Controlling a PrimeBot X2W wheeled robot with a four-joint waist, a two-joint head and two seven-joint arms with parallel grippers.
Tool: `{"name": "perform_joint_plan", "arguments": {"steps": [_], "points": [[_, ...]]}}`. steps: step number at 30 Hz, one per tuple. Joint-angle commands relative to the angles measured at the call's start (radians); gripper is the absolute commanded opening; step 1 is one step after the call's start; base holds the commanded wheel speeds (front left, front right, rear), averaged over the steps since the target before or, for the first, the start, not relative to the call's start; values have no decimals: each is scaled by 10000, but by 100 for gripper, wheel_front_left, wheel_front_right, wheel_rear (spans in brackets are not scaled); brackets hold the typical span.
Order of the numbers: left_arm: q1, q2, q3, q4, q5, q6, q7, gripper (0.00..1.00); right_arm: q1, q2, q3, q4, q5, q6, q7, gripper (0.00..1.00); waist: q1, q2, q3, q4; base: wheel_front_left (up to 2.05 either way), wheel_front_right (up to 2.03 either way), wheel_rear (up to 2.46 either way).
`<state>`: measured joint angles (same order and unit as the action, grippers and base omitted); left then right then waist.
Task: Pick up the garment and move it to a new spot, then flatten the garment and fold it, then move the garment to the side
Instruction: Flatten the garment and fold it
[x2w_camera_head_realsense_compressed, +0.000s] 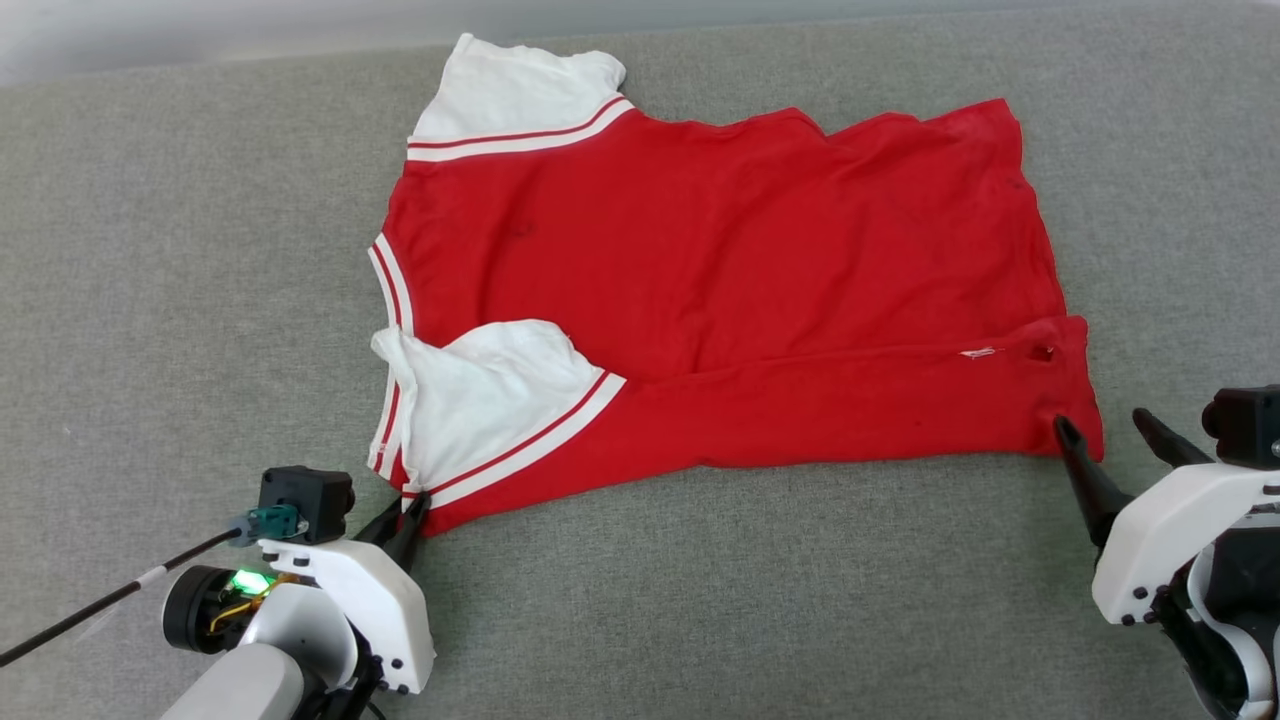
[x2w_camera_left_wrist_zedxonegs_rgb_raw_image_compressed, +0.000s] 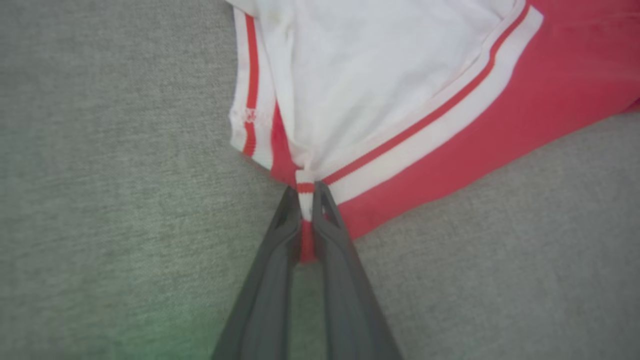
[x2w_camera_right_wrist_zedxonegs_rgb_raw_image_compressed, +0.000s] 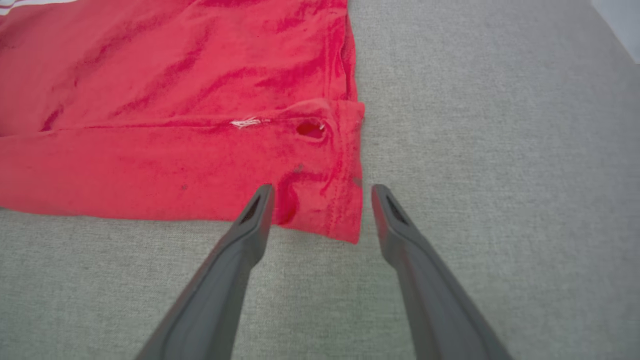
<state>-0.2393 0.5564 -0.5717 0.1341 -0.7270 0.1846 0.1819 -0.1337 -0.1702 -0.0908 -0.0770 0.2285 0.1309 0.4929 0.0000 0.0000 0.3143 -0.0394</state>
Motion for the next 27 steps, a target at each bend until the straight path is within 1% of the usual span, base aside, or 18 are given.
{"name": "perform_joint_plan", "arguments": {"steps": [1, 4, 7, 13, 16, 21, 27], "points": [[329, -89, -254, 357, -76, 1, 215, 0, 10, -141, -24, -1, -103, -4, 52, 100, 0, 0, -75, 52, 0, 0, 0], [214, -107, -207, 155, 34, 18, -10, 0, -44, -237, -121, 138, -273, -4, 339, 100, 0, 0, -267, 166, 0, 0, 0], [143, -109, -1, -280, 31, 101, -308, 0, -155, -373, -147, 312, -443, -4, 890, 100, 0, 0, -430, 310, 0, 0, 0], [43, 165, 166, -1393, 315, 287, -622, 0, -557, -495, -378, 795, -588, -4, 1735, 100, 0, 0, -470, 688, 0, 0, 0], [61, 254, 145, -1889, 429, 358, -646, 0, -652, -626, -476, 1272, -680, -4, 2053, 100, 0, 0, -402, 877, 0, 0, 0], [-2, 205, 21, -2551, 578, 421, -625, 0, -850, -543, -627, 1953, -668, -4, 2164, 100, 0, 0, -202, 1159, 0, 0, 0], [-91, 140, -179, -2811, 636, 331, -590, 0, -917, -456, -619, 2702, -691, -4, 2035, 100, 0, 0, 102, 1357, 0, 0, 0]]}}
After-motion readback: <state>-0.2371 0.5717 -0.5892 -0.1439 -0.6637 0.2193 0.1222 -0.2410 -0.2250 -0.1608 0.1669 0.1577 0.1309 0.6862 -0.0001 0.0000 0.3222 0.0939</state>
